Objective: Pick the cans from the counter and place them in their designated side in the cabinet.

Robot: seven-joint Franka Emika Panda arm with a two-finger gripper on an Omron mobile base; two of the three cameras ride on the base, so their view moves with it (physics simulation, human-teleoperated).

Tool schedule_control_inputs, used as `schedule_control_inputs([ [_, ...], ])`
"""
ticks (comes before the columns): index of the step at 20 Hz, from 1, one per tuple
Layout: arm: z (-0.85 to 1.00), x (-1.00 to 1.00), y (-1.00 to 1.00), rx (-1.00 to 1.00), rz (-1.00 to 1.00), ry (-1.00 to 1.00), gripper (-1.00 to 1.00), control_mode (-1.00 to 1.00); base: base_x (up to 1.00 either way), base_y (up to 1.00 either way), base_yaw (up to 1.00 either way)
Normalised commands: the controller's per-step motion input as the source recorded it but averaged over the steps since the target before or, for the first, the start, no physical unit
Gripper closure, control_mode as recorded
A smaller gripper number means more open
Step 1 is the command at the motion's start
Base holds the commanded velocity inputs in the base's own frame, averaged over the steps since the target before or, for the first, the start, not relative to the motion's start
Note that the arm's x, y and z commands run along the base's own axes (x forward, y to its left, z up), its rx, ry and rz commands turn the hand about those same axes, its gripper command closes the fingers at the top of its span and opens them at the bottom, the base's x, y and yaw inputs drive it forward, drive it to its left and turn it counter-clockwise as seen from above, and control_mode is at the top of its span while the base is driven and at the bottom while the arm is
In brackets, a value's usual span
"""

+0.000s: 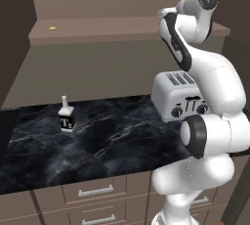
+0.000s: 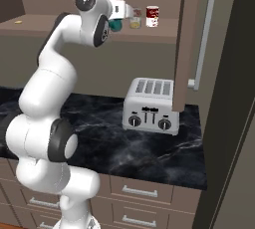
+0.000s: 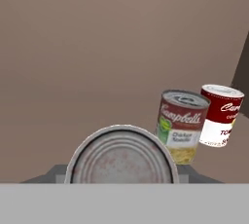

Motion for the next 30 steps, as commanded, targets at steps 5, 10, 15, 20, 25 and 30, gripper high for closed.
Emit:
schedule_control_inputs([
  [5, -0.19, 0.35, 0.00, -0.01, 0.00, 0.05, 1.00, -1.00, 0.00, 0.00, 0.00],
  [10, -0.34, 0.30, 0.00, -0.02, 0.00, 0.04, 1.00, -1.00, 0.00, 0.00, 0.00],
  [15, -0.42, 0.23, 0.00, -0.04, 0.00, 0.03, -1.00, -1.00, 0.00, 0.00, 0.00],
  [20, -0.19, 0.13, -0.07, -0.03, 0.02, -0.03, -1.00, -1.00, 0.00, 0.00, 0.00],
  [25, 0.00, 0.09, -0.05, 0.00, 0.04, -0.12, -1.00, -1.00, 0.00, 0.00, 0.00],
  [30, 0.05, 0.04, -0.10, 0.00, 0.06, -0.17, -1.00, -1.00, 0.00, 0.00, 0.00],
])
